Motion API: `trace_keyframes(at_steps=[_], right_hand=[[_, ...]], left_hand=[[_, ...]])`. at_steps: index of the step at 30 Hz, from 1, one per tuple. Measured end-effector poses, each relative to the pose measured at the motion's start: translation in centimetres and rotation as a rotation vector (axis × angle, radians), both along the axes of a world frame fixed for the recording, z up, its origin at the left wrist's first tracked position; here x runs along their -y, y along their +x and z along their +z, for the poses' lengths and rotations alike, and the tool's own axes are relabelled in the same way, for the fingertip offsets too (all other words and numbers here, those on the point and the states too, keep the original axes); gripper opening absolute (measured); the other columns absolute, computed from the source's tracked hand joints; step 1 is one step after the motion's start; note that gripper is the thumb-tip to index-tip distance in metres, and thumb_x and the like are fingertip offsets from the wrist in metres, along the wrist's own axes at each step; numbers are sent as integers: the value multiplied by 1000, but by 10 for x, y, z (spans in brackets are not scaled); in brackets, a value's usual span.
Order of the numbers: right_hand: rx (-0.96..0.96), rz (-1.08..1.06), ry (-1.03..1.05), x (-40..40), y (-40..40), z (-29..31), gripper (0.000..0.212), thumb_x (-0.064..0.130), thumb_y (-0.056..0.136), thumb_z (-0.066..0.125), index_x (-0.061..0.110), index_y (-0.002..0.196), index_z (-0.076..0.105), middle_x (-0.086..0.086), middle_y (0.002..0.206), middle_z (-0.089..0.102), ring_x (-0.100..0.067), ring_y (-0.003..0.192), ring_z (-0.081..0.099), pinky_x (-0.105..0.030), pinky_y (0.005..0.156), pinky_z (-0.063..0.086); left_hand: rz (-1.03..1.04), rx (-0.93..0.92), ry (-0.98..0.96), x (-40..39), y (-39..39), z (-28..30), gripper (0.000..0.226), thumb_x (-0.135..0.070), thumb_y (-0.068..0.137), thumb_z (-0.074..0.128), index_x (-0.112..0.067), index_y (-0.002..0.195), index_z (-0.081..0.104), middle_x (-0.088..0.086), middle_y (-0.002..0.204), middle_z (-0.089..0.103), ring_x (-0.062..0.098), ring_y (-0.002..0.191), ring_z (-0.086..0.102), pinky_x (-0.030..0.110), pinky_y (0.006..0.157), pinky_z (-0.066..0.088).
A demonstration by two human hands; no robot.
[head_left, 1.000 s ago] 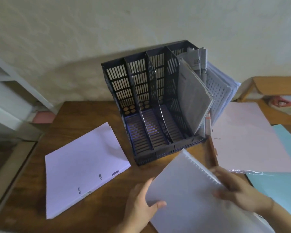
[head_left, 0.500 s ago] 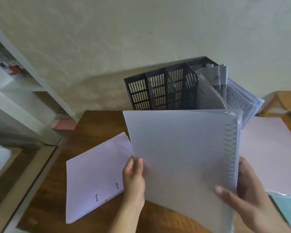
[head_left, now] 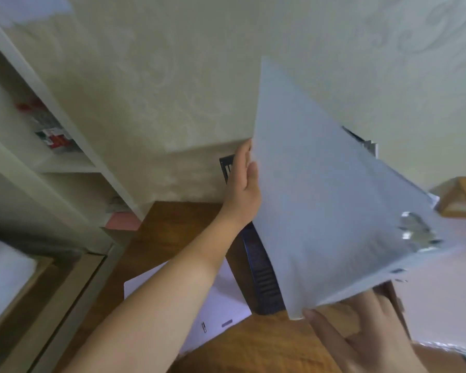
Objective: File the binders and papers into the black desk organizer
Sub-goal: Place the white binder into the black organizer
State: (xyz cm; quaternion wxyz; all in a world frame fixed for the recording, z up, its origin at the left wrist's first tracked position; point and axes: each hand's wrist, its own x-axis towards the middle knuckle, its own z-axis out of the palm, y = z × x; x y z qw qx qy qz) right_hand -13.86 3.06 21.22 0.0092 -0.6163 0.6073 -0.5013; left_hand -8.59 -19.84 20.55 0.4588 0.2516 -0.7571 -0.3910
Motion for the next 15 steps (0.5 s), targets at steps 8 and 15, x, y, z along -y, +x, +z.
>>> trace_keyframes(at_steps=[8,15], right_hand=[[169,-29,161,-6,-1,-63,55,23,68,76,15,117,52,17,78,70,7,64,65,-18,43,48],[82,-120,202,11,3,-82,70,13,62,79,16,123,46,8,71,71,2,60,65,-19,42,49]], left_hand=[[84,627,-334,30,20,-9,45,-15,99,39,-16,143,32,-3,109,46,21,110,37,33,94,25],[154,709,-366,48,25,2,59,-23,94,51,-27,147,26,-9,116,60,18,122,35,34,97,16]])
